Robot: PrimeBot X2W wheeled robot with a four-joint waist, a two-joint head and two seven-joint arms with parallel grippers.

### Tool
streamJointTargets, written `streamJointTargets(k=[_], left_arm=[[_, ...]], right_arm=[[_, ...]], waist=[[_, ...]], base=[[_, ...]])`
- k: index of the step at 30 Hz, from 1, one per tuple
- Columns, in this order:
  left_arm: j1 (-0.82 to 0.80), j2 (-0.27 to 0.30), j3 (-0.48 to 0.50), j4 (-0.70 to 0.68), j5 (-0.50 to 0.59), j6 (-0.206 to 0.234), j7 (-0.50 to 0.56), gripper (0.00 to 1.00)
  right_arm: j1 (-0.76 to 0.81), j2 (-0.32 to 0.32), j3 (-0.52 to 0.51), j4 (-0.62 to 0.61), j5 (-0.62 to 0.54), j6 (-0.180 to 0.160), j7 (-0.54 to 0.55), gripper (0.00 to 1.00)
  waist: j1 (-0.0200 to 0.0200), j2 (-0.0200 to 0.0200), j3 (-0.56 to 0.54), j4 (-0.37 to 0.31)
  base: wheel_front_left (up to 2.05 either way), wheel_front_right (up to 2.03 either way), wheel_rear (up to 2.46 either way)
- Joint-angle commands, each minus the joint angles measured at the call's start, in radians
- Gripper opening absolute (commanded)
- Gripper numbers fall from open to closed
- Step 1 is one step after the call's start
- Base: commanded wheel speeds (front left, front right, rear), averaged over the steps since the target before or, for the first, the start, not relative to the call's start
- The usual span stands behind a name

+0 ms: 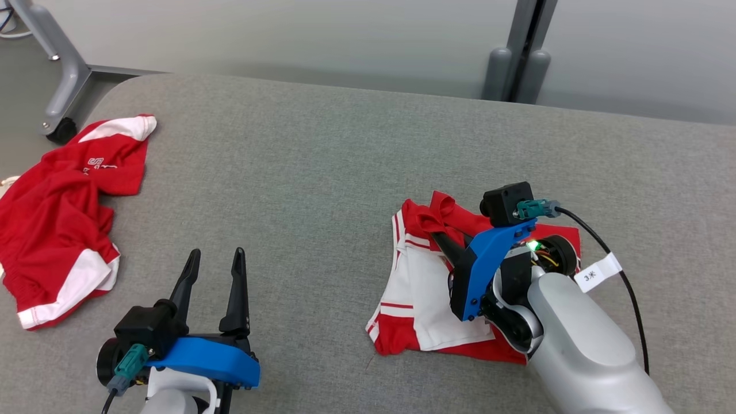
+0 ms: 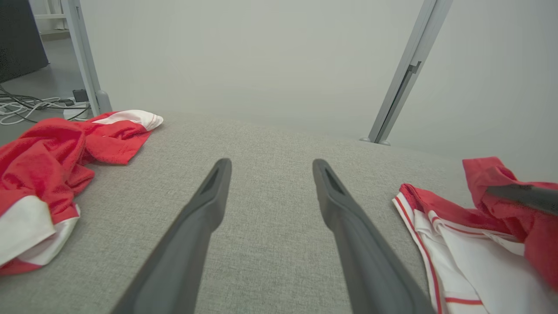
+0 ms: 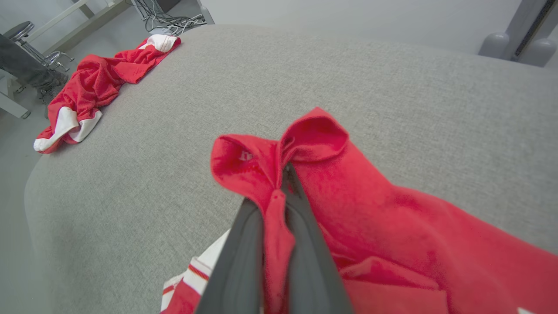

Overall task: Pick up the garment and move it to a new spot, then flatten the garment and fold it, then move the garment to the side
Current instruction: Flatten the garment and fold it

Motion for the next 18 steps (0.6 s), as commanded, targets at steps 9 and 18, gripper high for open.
streamJointTargets(k=[9,18], left_arm=[[-0.027,-0.008,-0.003,0.017,0.004,-0.011,-0.010,1.00],[-0.013,0.002,0.015,0.016,-0.001,-0.003,-0.014,1.00]], right_arm=[[-0.090,-0.003,0.088,0.196,0.117,0.000,-0.118,1.00],[-0.109,-0.004,0.235,0.113,0.459,0.000,-0.135,1.00]], waist=[[-0.0001,0.0000,0.005,0.032],[-0.0001,0.0000,-0.016,-0.005]], base=[[0.00,0.00,0.00],[0.00,0.00,0.00]])
